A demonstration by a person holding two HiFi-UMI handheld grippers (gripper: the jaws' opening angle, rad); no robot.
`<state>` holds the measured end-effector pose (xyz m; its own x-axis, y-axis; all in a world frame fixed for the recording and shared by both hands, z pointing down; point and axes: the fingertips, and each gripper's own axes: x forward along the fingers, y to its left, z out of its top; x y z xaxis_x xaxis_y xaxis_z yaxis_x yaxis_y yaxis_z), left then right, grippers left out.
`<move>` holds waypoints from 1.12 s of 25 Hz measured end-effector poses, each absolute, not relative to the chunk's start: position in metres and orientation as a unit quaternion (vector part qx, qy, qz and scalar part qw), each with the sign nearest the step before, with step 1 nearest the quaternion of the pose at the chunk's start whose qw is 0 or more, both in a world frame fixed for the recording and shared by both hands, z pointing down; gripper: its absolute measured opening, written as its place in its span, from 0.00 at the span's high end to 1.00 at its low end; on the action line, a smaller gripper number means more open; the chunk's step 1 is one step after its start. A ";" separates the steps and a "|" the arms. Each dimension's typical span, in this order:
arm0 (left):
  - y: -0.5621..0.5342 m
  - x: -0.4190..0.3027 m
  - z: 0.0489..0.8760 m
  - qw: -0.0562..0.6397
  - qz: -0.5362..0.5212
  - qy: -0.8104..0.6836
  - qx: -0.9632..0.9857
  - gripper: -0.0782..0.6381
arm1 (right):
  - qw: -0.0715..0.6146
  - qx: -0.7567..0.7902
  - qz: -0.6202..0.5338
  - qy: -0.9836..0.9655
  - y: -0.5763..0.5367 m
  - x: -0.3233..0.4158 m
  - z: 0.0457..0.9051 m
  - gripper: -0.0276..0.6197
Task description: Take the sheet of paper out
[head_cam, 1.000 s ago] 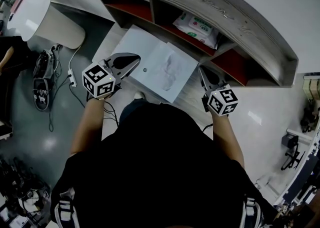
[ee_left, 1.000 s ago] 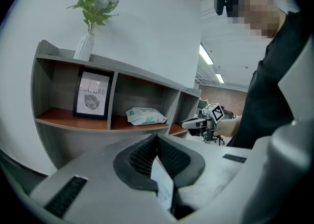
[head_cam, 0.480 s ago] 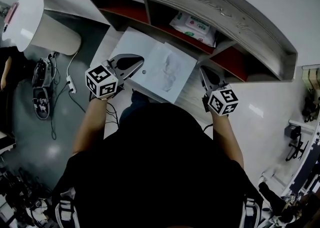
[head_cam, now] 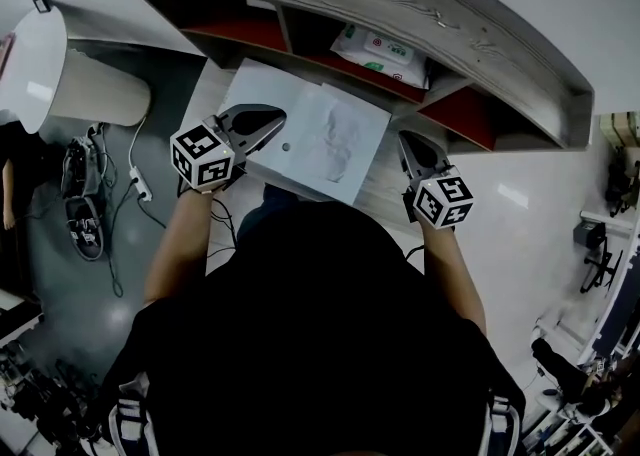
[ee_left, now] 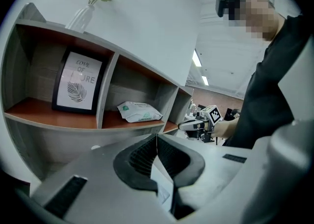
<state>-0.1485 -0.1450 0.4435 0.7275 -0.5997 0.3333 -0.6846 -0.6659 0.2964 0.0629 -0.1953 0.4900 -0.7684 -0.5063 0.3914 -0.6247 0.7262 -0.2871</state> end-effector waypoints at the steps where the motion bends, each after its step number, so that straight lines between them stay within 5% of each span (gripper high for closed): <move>1: -0.148 -0.149 0.446 0.207 0.107 -0.351 0.907 0.86 | 0.146 0.312 0.207 -0.916 -0.195 0.063 0.491 0.94; 28: -0.184 -0.128 0.597 0.321 0.148 -0.248 0.902 0.86 | 0.211 0.384 0.258 -0.861 -0.174 0.107 0.558 0.94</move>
<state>-0.1283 -0.1838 0.5966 0.8338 -0.3517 0.4256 -0.5416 -0.6707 0.5067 0.1070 -0.1744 0.5579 -0.6163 -0.5519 0.5617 -0.7699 0.5724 -0.2823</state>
